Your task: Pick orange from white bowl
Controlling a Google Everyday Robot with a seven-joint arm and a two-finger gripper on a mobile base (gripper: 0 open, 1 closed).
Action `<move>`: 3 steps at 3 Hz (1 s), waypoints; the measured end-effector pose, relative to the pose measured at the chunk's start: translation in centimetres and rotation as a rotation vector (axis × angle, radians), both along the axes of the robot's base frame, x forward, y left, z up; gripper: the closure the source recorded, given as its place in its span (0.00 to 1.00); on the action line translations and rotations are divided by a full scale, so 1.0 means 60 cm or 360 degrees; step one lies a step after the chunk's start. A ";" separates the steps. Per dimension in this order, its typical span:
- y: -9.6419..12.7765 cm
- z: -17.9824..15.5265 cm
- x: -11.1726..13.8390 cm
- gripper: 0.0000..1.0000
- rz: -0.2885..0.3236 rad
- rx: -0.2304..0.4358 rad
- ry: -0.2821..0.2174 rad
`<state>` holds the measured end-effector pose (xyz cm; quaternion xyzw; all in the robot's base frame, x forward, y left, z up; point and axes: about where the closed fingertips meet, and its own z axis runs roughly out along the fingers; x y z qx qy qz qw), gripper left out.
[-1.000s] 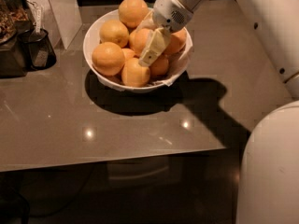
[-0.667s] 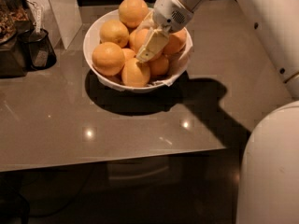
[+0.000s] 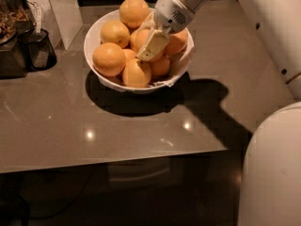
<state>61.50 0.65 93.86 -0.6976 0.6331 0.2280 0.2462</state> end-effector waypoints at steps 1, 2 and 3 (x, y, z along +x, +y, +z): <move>0.000 0.000 0.000 1.00 0.0000 0.0000 0.0000; 0.003 0.003 0.002 1.00 0.0001 0.0017 -0.0008; -0.002 0.049 -0.024 1.00 0.0034 0.0153 -0.0054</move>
Offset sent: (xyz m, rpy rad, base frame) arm -0.0023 -0.0006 0.0088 0.0244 -0.0071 0.0083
